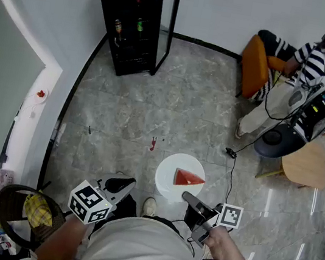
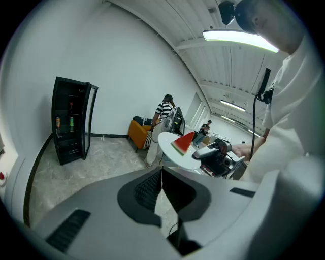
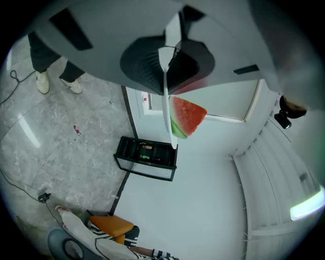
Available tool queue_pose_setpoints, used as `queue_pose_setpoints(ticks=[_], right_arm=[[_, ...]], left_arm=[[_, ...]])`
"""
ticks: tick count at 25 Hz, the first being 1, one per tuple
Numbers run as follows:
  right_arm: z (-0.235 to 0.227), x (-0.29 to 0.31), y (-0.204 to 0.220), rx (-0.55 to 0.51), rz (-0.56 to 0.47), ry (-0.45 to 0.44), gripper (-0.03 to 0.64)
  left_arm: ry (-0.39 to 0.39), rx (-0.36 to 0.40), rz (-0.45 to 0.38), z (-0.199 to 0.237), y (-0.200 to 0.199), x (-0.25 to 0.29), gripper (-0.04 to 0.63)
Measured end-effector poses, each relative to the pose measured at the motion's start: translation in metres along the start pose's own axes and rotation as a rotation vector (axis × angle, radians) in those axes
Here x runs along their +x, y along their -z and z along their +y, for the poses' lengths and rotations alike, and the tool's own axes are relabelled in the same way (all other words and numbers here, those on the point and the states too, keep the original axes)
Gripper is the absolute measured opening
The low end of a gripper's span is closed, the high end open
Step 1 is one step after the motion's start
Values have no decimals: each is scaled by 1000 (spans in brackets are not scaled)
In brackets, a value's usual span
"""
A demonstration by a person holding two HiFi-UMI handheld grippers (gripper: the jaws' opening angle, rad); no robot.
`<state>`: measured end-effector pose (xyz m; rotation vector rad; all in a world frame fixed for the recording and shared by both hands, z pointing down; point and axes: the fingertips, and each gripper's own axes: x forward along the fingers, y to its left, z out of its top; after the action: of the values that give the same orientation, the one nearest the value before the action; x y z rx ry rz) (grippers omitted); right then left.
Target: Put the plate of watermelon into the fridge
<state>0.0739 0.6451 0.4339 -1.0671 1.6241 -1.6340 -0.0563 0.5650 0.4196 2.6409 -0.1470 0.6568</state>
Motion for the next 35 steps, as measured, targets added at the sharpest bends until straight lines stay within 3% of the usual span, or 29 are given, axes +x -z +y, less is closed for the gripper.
queue_pose_setpoints(ticks=[5,15,23,28,35], right_arm=[[8,-11,-5,-8,-15,-3,23],[2,28,-33,-46,38,16,23],[-7,130,-92,-55,31,32,23],[-8,205,-107,-85,-15,43,21],[20,321,-189,-113,-19,36,21]], left_arm=[[6,39,9,-12,-14,3,12],[-6,11,-24,10,-32,3,12],[0,11,-48,115,-62,11,12],[28,66,-64,185,-77,-10,12],[43,102,-48,282,-140,-20,12]])
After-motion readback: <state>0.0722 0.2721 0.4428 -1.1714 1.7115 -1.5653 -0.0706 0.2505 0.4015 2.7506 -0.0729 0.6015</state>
